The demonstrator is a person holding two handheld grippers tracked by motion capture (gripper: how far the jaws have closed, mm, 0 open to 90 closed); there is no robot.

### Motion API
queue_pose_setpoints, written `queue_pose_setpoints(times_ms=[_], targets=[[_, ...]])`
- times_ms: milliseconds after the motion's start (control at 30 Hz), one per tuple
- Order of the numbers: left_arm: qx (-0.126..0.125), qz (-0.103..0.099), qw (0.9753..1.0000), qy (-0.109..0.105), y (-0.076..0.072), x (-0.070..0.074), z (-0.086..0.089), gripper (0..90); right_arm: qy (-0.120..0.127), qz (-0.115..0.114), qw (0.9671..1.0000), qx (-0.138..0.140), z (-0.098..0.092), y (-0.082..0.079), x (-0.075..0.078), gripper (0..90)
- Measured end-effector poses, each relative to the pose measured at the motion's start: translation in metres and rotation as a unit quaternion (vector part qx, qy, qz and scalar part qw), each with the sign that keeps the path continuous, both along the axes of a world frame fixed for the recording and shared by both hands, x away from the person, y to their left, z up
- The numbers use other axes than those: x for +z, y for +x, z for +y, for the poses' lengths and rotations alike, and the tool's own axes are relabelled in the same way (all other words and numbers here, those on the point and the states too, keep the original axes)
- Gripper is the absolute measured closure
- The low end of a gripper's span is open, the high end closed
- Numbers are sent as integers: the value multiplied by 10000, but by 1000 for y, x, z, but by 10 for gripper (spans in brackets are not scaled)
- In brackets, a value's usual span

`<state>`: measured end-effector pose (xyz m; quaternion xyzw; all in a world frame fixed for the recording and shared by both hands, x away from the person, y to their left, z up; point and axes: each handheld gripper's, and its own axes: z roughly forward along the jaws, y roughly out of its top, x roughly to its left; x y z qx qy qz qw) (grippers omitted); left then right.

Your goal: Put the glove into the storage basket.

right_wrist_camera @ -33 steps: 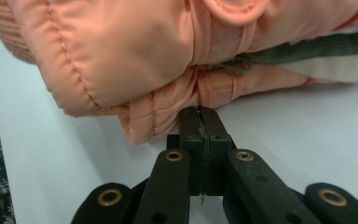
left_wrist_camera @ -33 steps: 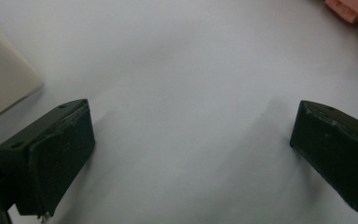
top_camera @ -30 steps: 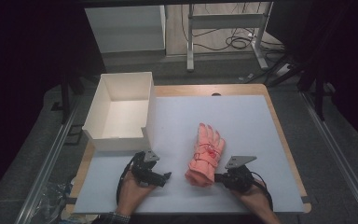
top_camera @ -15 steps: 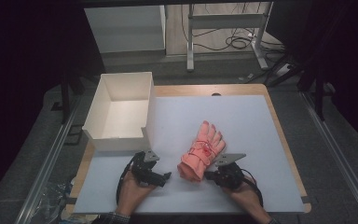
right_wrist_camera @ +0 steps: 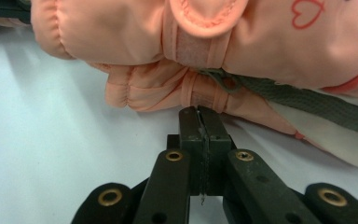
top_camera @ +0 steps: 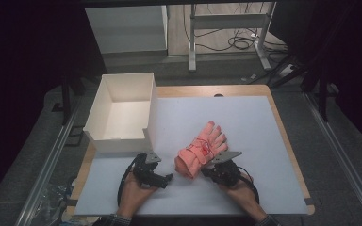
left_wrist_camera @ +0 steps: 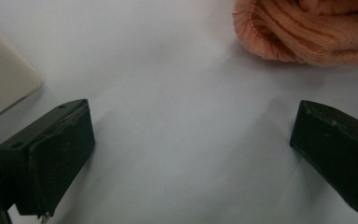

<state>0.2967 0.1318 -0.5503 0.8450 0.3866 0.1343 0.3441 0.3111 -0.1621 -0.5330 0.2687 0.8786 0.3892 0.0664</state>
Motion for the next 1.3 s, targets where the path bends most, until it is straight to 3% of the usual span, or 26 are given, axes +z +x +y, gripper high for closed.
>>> queue_pose_setpoints(times_ms=[400, 800, 1133, 1300], targets=[[13, 29, 10000, 11, 0, 0, -1, 0, -19, -107, 9999, -15, -6, -5, 2, 866], [-10, 19, 10000, 6, 0, 0, 0, 0, -93, -297, 9984, -463, -42, -2, 8, 795], [-112, 100, 9999, 0, -2, 5, -1, 0, -269, -511, 9929, -1045, -78, 10, 9, 671], [-227, 90, 9997, -93, -8, 14, -4, 0, -394, -638, 9879, -1356, -95, 16, 9, 571]])
